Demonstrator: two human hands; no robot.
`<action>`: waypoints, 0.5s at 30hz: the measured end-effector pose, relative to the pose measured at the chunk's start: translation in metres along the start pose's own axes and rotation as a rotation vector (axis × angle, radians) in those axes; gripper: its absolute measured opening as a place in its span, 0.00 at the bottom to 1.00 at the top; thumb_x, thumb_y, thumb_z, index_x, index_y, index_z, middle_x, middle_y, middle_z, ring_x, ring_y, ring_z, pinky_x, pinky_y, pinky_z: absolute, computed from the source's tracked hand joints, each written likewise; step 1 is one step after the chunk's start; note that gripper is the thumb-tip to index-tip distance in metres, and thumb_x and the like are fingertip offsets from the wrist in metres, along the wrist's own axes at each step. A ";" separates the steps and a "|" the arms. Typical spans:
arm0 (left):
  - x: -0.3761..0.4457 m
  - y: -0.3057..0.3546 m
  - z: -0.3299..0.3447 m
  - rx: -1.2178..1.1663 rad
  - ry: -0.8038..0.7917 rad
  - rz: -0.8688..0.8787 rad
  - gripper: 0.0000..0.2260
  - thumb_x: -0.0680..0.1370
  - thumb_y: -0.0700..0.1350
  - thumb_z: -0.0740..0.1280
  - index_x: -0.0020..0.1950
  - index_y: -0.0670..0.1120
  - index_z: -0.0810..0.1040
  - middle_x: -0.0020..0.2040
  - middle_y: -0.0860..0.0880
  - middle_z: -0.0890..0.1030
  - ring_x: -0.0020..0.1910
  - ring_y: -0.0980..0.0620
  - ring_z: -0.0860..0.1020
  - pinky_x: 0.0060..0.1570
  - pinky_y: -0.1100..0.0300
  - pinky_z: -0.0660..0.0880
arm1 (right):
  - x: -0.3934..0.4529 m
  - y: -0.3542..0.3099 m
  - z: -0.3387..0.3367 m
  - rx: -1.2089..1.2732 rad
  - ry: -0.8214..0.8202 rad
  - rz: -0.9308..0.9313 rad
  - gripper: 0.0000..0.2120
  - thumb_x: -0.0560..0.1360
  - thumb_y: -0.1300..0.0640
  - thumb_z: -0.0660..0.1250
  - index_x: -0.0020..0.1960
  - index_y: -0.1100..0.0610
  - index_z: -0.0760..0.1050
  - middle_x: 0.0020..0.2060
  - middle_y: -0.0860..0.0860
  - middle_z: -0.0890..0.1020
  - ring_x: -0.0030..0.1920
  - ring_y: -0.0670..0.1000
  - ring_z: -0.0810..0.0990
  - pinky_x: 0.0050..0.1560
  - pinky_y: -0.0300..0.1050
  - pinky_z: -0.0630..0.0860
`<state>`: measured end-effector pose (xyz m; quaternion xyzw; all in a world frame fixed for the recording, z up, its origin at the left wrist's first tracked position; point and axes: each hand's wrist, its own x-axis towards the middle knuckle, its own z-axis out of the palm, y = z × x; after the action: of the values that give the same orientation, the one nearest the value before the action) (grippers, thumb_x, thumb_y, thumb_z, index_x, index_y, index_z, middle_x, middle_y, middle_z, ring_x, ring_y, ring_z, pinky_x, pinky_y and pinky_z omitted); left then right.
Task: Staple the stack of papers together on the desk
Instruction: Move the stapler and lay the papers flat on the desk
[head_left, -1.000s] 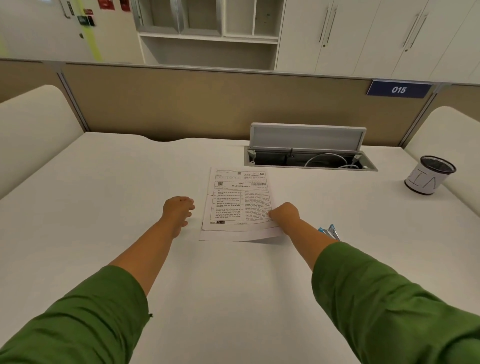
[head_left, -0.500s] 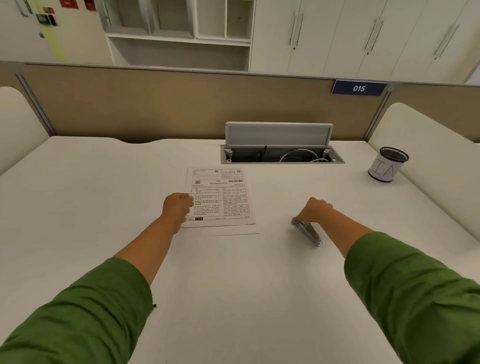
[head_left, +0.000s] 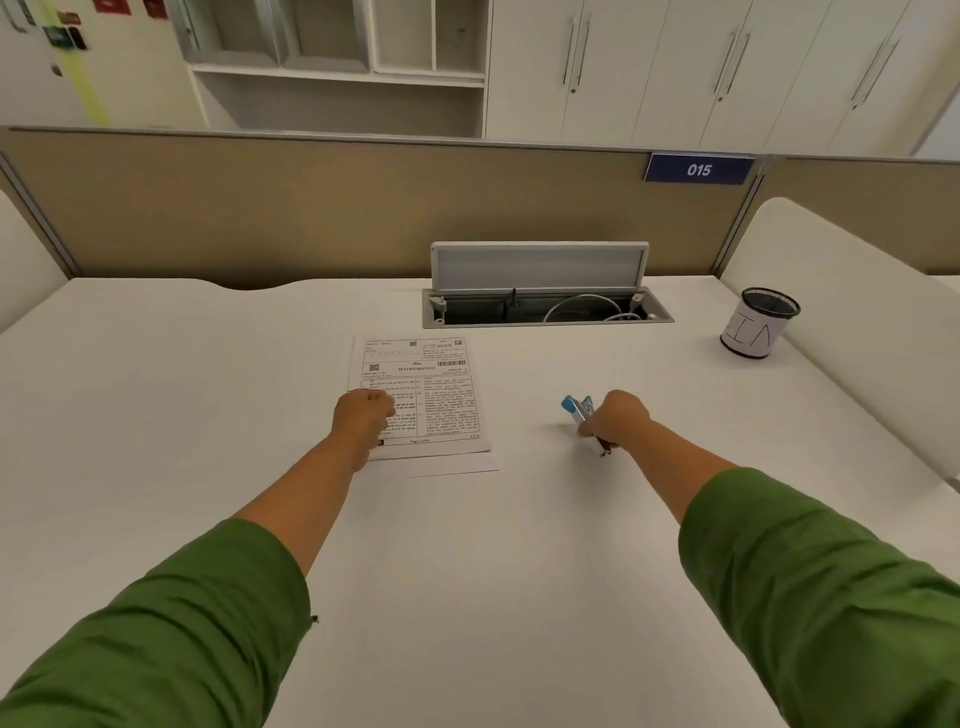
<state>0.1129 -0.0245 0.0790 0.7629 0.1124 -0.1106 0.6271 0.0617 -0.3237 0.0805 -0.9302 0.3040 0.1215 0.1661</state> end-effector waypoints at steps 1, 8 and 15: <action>0.001 -0.001 -0.001 0.008 0.008 0.002 0.07 0.77 0.40 0.61 0.39 0.48 0.73 0.41 0.48 0.76 0.35 0.54 0.71 0.34 0.61 0.67 | 0.004 -0.005 -0.001 0.024 0.028 -0.001 0.16 0.68 0.51 0.72 0.40 0.59 0.68 0.29 0.52 0.72 0.28 0.48 0.72 0.26 0.38 0.67; 0.015 -0.014 -0.008 0.034 0.069 0.007 0.07 0.76 0.39 0.62 0.39 0.48 0.74 0.47 0.46 0.78 0.37 0.53 0.74 0.34 0.61 0.69 | 0.038 -0.042 0.014 0.201 0.124 -0.025 0.12 0.69 0.55 0.70 0.37 0.58 0.68 0.29 0.51 0.71 0.26 0.48 0.72 0.25 0.39 0.64; 0.031 -0.014 -0.011 0.011 0.110 -0.031 0.05 0.75 0.37 0.64 0.44 0.47 0.75 0.48 0.46 0.78 0.36 0.53 0.74 0.32 0.60 0.70 | 0.066 -0.071 0.031 0.247 0.116 -0.051 0.08 0.72 0.57 0.67 0.42 0.59 0.68 0.34 0.52 0.72 0.38 0.52 0.73 0.37 0.42 0.69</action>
<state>0.1382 -0.0099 0.0581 0.7694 0.1578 -0.0789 0.6139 0.1525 -0.2926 0.0472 -0.9156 0.3019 0.0249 0.2645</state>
